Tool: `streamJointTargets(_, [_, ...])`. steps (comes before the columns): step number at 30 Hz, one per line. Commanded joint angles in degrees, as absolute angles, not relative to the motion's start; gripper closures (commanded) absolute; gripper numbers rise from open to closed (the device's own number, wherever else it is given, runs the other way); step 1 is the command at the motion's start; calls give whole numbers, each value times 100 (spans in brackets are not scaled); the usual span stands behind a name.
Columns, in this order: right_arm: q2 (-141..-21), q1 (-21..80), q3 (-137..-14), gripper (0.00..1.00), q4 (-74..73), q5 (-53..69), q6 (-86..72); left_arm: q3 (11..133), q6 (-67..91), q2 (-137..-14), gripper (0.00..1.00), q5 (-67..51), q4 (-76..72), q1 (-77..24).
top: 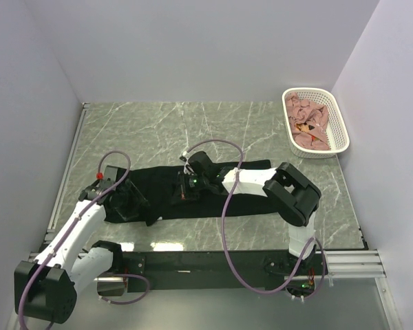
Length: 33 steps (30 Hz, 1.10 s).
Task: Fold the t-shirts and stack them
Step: Fold the tshirt
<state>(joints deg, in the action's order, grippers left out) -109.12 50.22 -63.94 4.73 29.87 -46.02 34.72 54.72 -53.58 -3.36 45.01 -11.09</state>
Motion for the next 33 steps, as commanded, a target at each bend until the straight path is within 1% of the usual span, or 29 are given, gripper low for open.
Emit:
streamJointTargets(1, [-10960,5071,-6539,100,677,3059,-4667,3366,5467,-5484,44,-457,4536,-1177])
streamJointTargets(6, [-11030,5071,-6548,100,677,3059,-4623,3357,5528,-5765,48,-352,4526,-1301])
streamJointTargets(12, [-11074,5071,-6592,100,650,3050,-4553,3358,5695,-6038,48,-237,4614,-1634])
streamJointTargets(17, [-11118,5071,-6592,100,668,3076,-4509,3349,5897,-6117,51,-97,4711,-1872])
streamJointTargets(20, [-11144,5062,-6592,100,668,3067,-4483,3366,5933,-6161,58,-27,4755,-1942])
streamJointTargets(21, [-11153,5054,-6600,100,659,3076,-4474,3366,5941,-6187,65,-18,4764,-1960])
streamJointTargets(23, [-11153,5054,-6609,100,624,3067,-4456,3357,5941,-6240,73,-44,4764,-1995])
streamJointTargets(24, [-11145,5054,-6601,100,607,3050,-4447,3366,5941,-6249,84,-27,4790,-1995])
streamJointTargets(26, [-11118,5062,-6592,100,536,3015,-4403,3454,5915,-6249,93,-18,4948,-1995])
streamJointTargets(27, [-11109,5062,-6592,100,501,2997,-4403,3515,5906,-6232,99,-18,5018,-1995])
streamJointTargets(33, [-11004,5054,-6574,100,264,2909,-4377,4060,5792,-6073,99,334,5625,-1995])
